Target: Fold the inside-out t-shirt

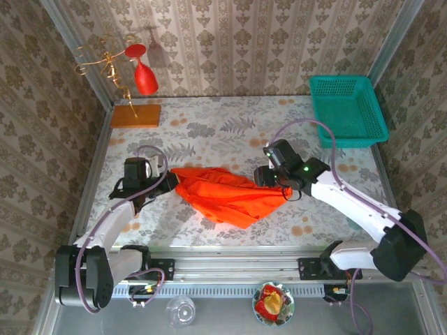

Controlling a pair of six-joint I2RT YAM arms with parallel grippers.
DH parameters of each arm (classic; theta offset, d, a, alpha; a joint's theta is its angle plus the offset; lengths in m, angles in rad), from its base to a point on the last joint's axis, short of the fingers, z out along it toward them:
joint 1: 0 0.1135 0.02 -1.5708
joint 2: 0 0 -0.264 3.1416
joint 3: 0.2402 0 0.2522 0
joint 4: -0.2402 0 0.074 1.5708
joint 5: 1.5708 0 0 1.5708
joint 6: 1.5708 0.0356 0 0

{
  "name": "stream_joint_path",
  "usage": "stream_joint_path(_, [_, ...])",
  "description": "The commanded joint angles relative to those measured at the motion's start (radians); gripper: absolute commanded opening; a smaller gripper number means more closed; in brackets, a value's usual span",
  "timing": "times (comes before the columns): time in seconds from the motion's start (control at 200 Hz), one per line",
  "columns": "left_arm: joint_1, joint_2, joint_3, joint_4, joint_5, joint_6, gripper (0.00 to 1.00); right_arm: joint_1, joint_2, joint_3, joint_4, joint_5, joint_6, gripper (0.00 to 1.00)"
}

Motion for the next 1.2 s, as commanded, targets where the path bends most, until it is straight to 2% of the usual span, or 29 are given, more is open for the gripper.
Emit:
stream_joint_path(0.0, [-0.009,0.013,0.016,0.004,-0.01,0.024,0.0,0.017,0.07,0.063,-0.117,0.002,-0.062,0.54])
stream_joint_path(0.105, [-0.012,0.021,0.019,0.007,-0.006,0.023,0.0,0.025,0.178,0.123,-0.138,-0.04,-0.088,0.56])
stream_joint_path(0.405, [-0.015,-0.001,-0.014,0.005,-0.008,0.023,0.0,0.024,0.366,0.184,-0.169,0.136,-0.072,0.55])
stream_joint_path(0.62, [-0.016,-0.022,-0.035,0.007,-0.009,0.017,0.0,0.018,0.427,0.186,-0.084,0.14,-0.043,0.51])
stream_joint_path(0.7, [-0.016,-0.032,-0.04,0.009,-0.011,0.015,0.0,0.013,0.439,0.193,-0.061,0.14,-0.032,0.46])
stream_joint_path(0.85, [-0.016,-0.045,-0.042,0.0,-0.012,0.014,0.0,0.003,0.438,0.204,-0.041,0.153,-0.01,0.18])
stream_joint_path(0.98, [-0.016,-0.056,-0.043,-0.001,-0.015,0.015,0.0,-0.01,0.408,0.204,-0.02,0.152,-0.001,0.0])
stream_joint_path(1.195, [-0.014,-0.058,-0.026,0.006,-0.019,0.017,0.0,-0.038,0.302,0.231,0.001,0.171,-0.006,0.0])
